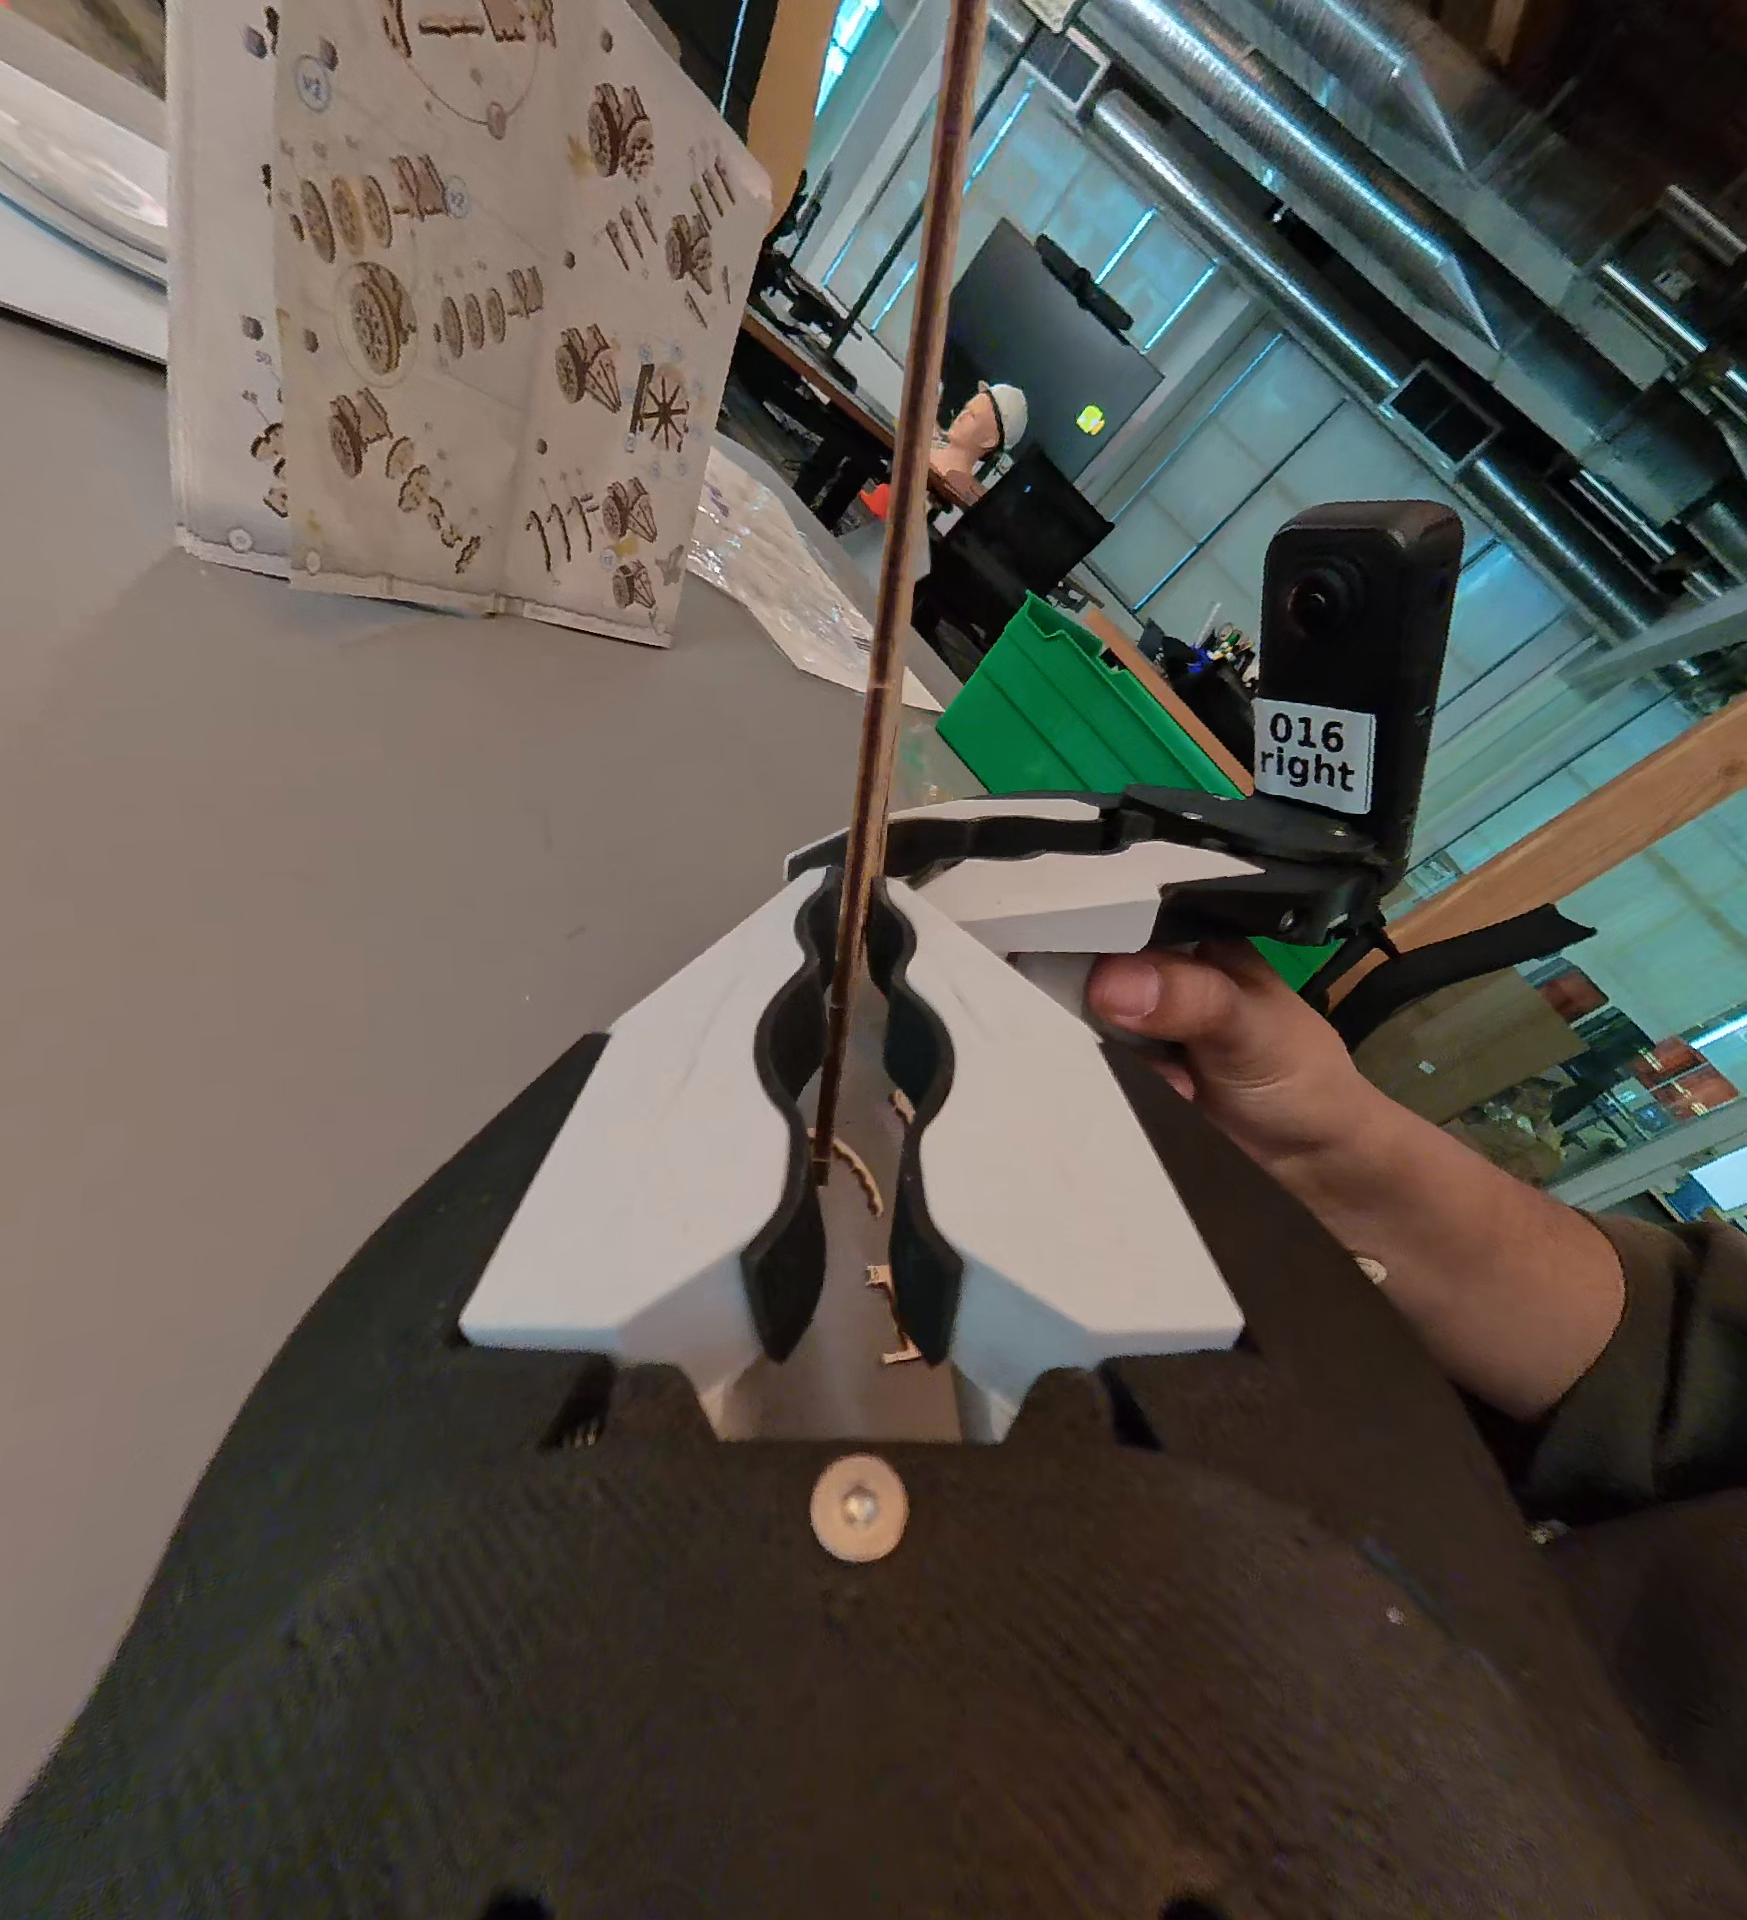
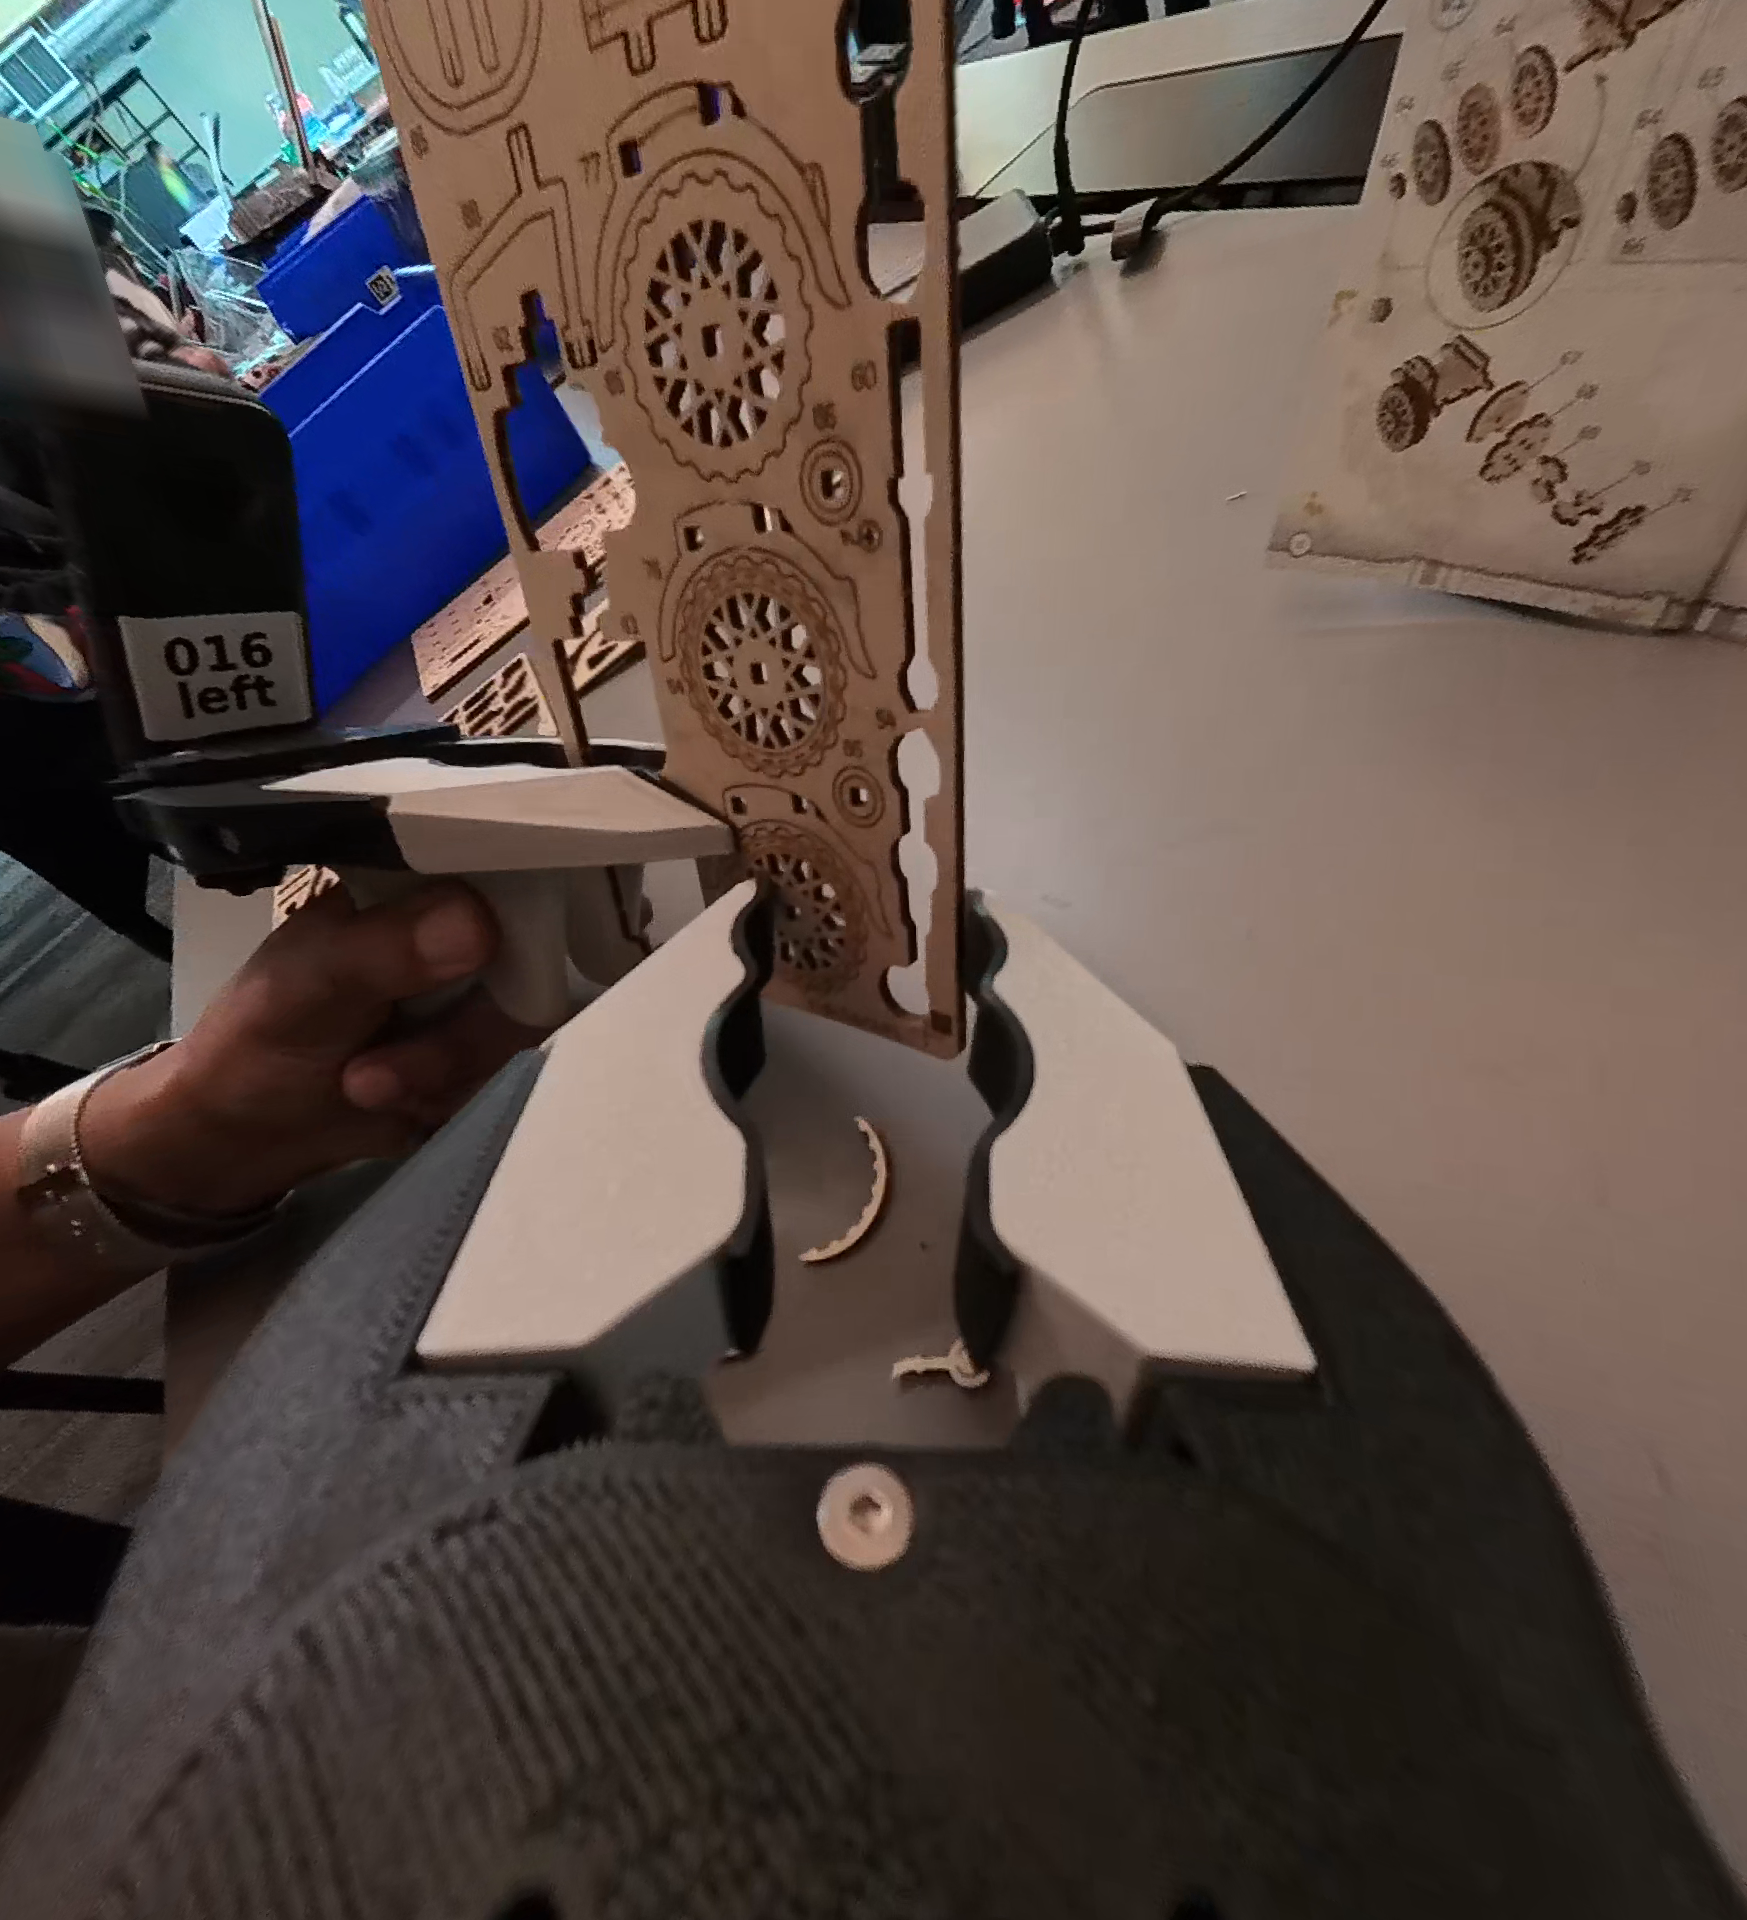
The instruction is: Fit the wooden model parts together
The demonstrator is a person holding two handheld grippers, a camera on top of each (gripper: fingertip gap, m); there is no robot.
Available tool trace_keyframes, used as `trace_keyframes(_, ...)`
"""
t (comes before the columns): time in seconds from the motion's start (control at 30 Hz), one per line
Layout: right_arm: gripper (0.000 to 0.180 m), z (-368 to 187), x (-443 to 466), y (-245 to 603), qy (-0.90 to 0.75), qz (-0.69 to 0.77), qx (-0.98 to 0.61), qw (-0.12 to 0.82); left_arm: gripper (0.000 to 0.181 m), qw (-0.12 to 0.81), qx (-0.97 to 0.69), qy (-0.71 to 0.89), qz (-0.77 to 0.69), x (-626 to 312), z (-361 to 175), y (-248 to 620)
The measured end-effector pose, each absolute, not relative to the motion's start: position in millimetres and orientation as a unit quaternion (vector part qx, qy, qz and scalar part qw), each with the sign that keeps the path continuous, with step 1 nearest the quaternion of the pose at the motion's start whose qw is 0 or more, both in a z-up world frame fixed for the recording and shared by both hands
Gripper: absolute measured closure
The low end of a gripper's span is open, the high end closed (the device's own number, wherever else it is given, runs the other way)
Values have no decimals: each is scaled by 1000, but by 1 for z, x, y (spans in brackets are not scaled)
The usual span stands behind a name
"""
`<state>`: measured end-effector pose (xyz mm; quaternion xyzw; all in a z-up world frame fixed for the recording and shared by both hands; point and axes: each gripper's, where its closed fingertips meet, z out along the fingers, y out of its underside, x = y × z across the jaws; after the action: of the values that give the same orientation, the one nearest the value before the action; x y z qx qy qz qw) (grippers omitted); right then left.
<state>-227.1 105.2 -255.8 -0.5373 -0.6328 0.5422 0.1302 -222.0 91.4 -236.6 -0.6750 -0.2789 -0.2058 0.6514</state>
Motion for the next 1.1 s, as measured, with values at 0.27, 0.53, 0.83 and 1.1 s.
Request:
trace_keyframes(0.27, 143, -257, -230, 105, -636, 536, -540, 131, 178, 648, -671, -290, -213, -225, -239, 91)
trace_keyframes(0.53, 134, -243, -228, 69, -654, 552, -514, 58, 179, 674, -632, -294, -243, -233, -212, 48)
trace_keyframes(0.83, 126, -163, -208, -4, -682, 588, -414, 137, 179, 702, -611, -336, -144, -210, -204, -70)
trace_keyframes(1.1, 130, -173, -152, -103, -644, 621, -407, 183, 179, 733, -570, -343, -142, -205, -196, -127)
